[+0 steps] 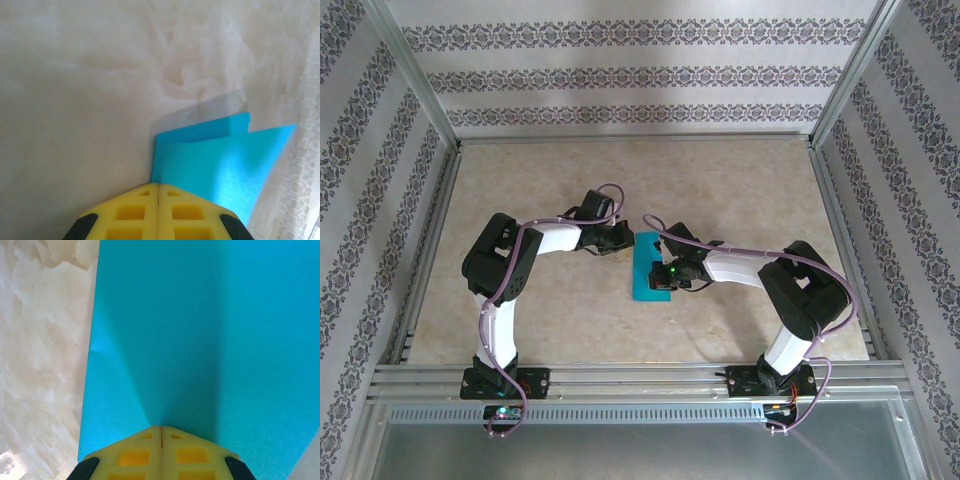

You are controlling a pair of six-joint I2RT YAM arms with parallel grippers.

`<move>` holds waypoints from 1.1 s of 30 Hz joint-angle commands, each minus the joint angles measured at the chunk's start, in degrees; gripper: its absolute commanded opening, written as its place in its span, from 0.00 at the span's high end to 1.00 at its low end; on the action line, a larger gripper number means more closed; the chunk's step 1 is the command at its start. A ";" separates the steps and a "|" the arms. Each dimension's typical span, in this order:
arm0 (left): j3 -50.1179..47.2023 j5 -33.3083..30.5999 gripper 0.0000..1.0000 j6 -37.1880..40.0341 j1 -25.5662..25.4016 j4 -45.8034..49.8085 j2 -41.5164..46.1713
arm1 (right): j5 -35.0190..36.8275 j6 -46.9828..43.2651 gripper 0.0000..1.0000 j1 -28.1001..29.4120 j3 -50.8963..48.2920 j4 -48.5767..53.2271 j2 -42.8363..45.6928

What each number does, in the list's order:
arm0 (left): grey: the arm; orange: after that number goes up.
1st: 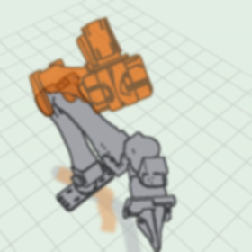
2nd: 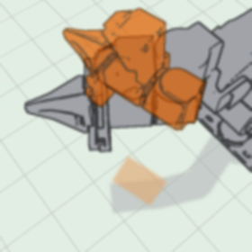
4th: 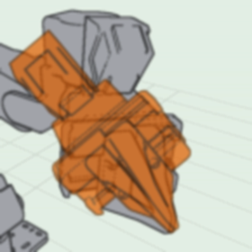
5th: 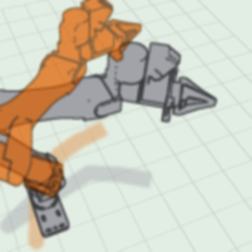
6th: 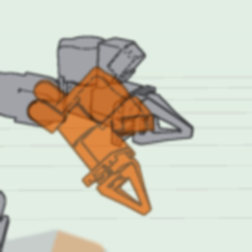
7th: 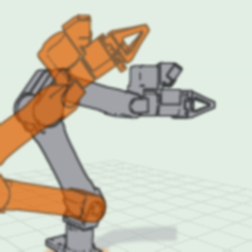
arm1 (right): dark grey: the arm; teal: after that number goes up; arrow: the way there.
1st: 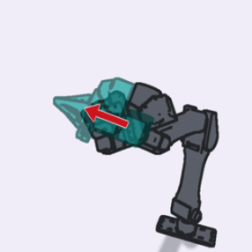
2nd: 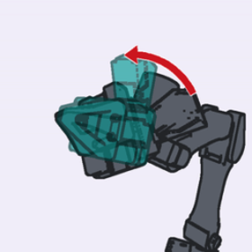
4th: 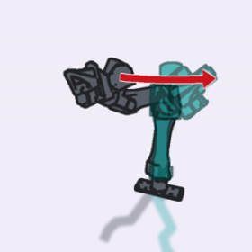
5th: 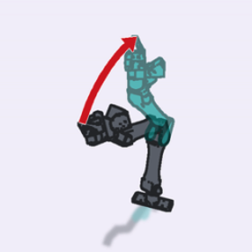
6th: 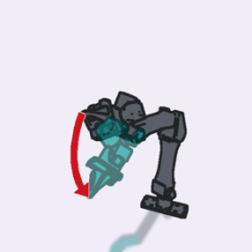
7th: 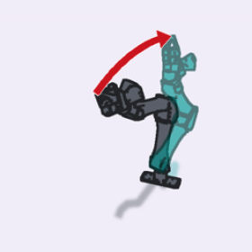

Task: Fold a paper plane with a square sheet of paper (fold left side to right side)
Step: First fold the square sheet of paper in half at the center of the table.

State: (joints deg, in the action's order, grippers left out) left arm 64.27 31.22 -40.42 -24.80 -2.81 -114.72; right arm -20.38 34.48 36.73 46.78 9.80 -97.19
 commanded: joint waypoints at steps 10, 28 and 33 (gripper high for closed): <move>-6.17 -3.54 0.95 3.43 1.09 0.35 11.70 | 5.13 -0.91 1.00 -1.16 -2.23 8.74 -3.45; 1.29 3.12 0.94 2.62 -3.66 -1.71 1.37 | 5.35 -0.96 1.00 -1.06 -1.26 9.15 -5.00; 3.15 1.48 0.94 4.58 -3.51 0.85 -1.13 | 5.62 -0.99 1.00 -1.06 -1.43 9.15 -5.29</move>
State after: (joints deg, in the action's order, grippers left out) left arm 66.02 33.78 -38.09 -28.40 -4.05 -114.19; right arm -21.12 34.46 36.25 47.97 11.16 -98.04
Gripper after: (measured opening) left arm 0.061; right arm 0.060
